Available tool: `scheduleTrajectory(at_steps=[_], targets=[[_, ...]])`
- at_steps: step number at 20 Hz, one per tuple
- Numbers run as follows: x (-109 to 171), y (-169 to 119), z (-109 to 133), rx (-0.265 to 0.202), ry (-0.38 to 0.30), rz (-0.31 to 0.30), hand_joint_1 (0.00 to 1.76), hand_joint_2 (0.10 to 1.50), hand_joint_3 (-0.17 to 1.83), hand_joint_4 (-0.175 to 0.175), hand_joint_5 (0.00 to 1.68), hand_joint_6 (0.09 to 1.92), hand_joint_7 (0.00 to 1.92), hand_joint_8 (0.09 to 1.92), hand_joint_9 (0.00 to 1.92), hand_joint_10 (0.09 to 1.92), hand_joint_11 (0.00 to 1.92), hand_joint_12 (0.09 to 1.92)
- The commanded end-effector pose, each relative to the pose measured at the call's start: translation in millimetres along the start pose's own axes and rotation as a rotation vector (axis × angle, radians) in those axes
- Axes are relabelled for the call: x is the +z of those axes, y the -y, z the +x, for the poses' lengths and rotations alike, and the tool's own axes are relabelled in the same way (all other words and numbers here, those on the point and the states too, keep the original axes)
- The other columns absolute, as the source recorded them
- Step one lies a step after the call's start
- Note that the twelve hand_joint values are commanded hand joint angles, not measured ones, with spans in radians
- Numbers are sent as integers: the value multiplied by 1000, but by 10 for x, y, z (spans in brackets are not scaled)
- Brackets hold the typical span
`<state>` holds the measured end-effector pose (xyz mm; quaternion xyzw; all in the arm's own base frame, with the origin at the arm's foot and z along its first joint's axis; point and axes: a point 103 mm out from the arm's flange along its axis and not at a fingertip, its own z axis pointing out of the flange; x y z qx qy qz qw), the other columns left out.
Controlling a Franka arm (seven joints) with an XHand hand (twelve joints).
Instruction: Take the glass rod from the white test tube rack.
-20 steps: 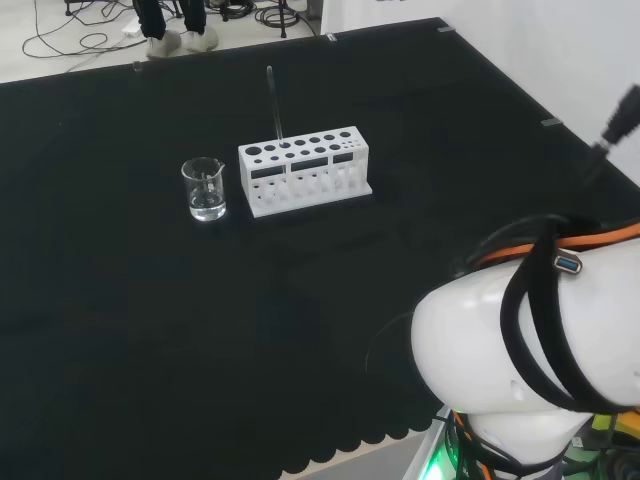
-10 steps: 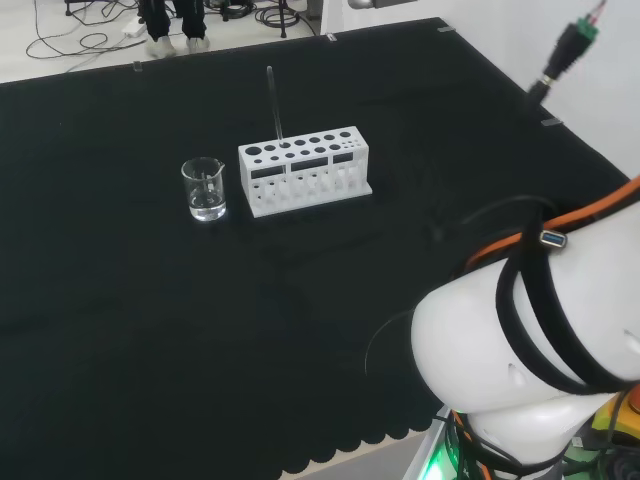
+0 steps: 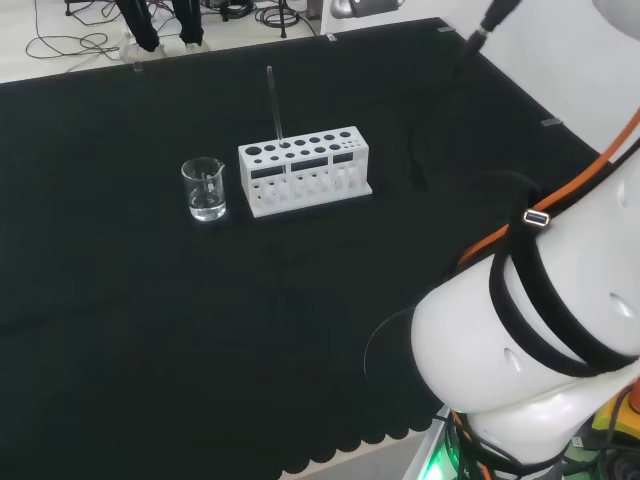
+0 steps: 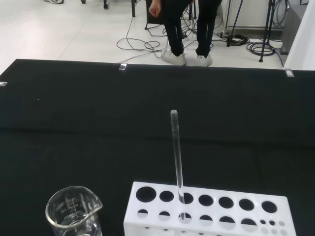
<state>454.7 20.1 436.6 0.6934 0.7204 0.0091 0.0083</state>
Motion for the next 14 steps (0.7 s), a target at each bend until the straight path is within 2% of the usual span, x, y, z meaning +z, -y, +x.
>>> scheduleTrajectory(at_steps=[1, 9, 14], targets=[[165, -319, -22, -11, -2, 7, 623, 933, 463, -154, 195, 87, 308, 813, 458, 779, 301, 1374], [463, -608, -5, -41, -13, 14, 614, 927, 475, -163, 244, 87, 347, 800, 534, 754, 372, 1344], [636, -764, -28, -52, -44, 25, 495, 955, 492, -162, 266, 87, 371, 796, 568, 742, 399, 1332]])
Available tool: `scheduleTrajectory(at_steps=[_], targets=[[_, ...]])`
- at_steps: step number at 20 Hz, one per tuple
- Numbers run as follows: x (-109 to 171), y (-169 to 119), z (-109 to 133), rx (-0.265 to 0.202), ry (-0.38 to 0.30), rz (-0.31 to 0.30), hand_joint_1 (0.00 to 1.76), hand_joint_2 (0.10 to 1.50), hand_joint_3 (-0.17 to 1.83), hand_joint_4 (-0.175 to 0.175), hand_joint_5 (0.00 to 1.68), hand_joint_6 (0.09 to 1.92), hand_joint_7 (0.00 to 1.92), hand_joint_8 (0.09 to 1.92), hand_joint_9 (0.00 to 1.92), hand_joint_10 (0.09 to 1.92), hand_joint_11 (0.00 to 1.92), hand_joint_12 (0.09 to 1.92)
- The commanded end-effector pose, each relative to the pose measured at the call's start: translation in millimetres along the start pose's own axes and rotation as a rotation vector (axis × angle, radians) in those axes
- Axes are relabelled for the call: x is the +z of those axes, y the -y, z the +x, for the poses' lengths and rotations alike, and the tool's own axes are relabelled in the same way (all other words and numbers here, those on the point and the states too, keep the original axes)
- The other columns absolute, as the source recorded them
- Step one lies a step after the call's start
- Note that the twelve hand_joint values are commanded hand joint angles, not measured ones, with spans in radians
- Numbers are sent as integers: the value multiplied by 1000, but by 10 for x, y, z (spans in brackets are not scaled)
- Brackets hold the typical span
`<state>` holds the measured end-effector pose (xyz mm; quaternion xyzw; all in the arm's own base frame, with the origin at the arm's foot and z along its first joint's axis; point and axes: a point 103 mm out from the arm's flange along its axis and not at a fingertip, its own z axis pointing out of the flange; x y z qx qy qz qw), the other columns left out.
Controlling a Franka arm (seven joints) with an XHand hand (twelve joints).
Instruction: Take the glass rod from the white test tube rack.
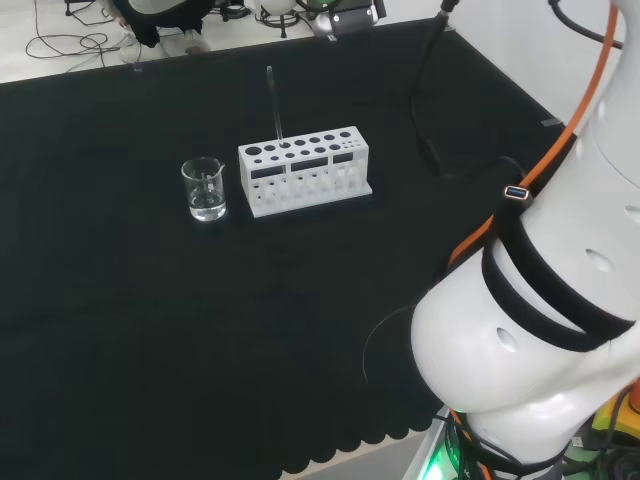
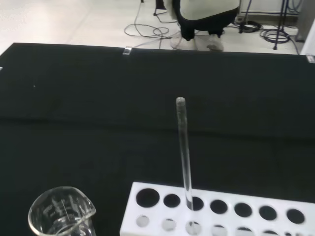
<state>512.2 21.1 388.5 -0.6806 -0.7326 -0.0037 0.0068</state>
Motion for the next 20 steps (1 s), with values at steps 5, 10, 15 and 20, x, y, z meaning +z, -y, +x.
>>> scheduleTrajectory(at_steps=[5, 10, 15, 20], targets=[[311, -349, 11, -28, -24, 19, 425, 970, 491, -161, 286, 87, 378, 794, 588, 741, 414, 1330], [470, -437, 63, -38, -22, 26, 427, 969, 481, -160, 309, 87, 383, 795, 607, 745, 433, 1329], [634, -487, 73, -49, -15, 28, 437, 975, 466, -163, 325, 87, 412, 798, 668, 746, 468, 1315], [805, -507, 110, -56, 6, 47, 414, 982, 462, -162, 340, 87, 427, 797, 691, 743, 484, 1311]])
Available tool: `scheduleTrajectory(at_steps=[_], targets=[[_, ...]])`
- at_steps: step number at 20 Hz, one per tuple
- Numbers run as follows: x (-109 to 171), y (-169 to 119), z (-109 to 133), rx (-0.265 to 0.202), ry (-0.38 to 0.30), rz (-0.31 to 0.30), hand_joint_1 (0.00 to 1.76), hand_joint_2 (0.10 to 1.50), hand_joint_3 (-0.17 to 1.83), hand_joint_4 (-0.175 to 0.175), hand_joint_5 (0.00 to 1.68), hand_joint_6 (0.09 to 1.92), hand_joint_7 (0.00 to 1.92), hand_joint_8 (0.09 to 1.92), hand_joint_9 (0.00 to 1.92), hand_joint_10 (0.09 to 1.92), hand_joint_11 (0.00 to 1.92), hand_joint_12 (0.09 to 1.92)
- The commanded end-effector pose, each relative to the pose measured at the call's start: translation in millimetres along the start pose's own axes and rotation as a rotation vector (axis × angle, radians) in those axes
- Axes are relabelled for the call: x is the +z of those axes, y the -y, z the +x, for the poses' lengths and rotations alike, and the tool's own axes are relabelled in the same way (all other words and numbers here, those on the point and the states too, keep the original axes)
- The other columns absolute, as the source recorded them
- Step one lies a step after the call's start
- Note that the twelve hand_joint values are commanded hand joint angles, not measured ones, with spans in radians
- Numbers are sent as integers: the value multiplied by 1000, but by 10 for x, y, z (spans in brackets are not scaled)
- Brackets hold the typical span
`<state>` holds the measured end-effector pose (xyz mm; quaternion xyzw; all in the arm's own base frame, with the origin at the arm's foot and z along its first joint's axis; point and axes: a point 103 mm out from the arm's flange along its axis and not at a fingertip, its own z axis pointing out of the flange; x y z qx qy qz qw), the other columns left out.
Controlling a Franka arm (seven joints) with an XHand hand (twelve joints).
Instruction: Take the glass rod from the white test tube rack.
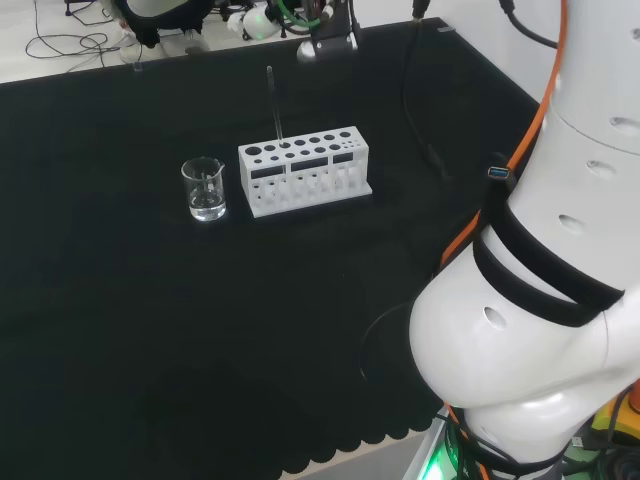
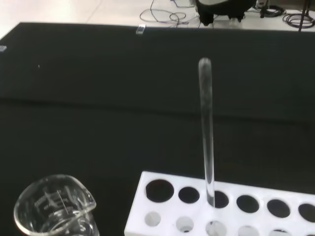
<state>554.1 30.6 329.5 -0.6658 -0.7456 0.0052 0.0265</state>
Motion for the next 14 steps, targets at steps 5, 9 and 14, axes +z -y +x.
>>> scheduleTrajectory(at_steps=[5, 9, 14], targets=[[354, -135, 65, -27, 34, 13, 426, 982, 455, -163, 353, 87, 439, 797, 710, 745, 500, 1310], [438, -167, 41, -33, 37, -5, 433, 982, 451, -162, 364, 87, 451, 799, 724, 746, 511, 1306], [502, -214, -45, -21, 39, -8, 435, 984, 447, -160, 372, 87, 459, 799, 731, 748, 511, 1301]])
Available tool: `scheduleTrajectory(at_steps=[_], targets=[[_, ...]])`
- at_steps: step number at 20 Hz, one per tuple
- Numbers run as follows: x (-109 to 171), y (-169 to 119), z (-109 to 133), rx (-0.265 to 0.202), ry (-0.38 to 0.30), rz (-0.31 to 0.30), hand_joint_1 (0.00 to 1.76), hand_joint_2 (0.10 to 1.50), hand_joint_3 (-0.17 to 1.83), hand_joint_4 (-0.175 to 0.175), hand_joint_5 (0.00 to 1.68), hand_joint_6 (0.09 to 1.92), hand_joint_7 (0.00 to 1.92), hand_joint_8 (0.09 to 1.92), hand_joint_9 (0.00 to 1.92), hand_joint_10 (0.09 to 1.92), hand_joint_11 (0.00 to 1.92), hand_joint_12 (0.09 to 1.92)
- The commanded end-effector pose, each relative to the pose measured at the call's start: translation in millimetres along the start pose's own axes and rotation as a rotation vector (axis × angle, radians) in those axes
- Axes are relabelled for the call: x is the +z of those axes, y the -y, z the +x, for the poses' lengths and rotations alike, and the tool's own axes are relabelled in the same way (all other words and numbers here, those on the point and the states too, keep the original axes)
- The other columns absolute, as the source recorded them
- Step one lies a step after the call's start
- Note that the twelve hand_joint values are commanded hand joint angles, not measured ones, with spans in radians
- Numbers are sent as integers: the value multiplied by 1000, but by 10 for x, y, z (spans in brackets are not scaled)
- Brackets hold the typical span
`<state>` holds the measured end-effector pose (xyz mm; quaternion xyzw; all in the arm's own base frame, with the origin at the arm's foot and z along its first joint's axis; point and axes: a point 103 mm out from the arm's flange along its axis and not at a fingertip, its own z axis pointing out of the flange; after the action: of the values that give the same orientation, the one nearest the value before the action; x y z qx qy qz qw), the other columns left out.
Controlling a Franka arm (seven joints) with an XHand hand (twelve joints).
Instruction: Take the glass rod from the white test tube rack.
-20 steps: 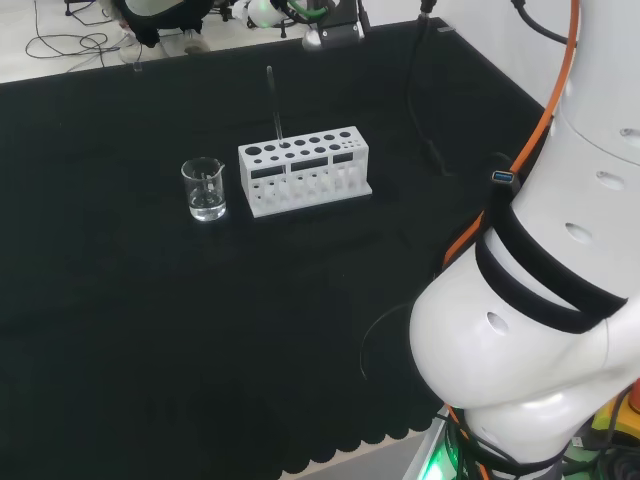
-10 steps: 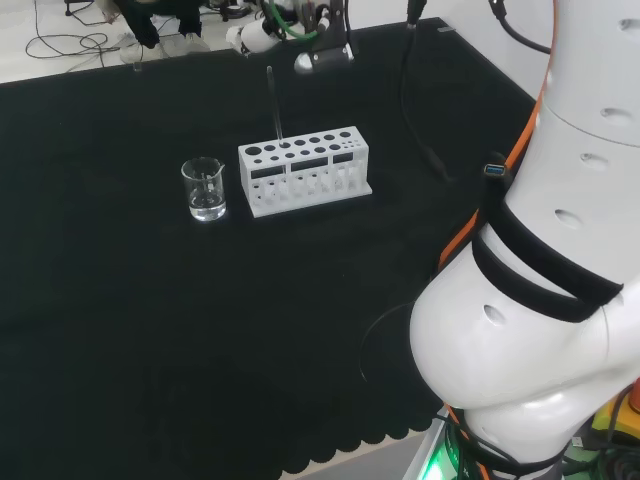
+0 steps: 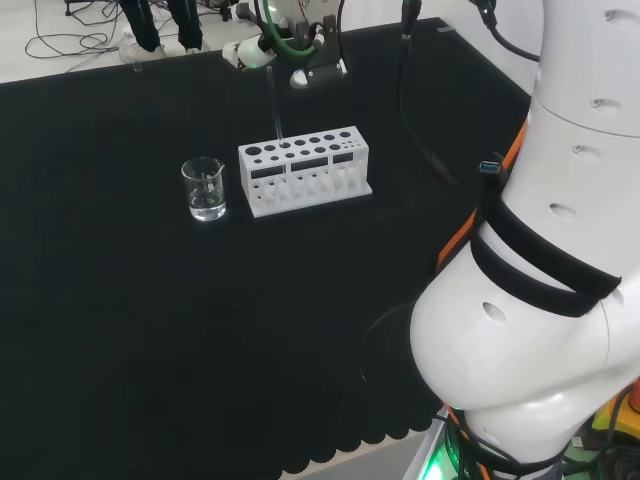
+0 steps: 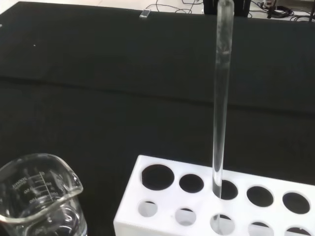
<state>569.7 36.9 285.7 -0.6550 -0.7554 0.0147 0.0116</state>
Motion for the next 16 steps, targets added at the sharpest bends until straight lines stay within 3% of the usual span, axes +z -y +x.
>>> scheduleTrajectory(at_steps=[1, 16], targets=[[90, -35, -96, 10, 8, -2, 436, 985, 446, -160, 373, 87, 460, 799, 732, 748, 511, 1300], [287, -58, -247, 24, 37, 27, 451, 991, 431, -154, 418, 107, 529, 812, 813, 786, 589, 1286]])
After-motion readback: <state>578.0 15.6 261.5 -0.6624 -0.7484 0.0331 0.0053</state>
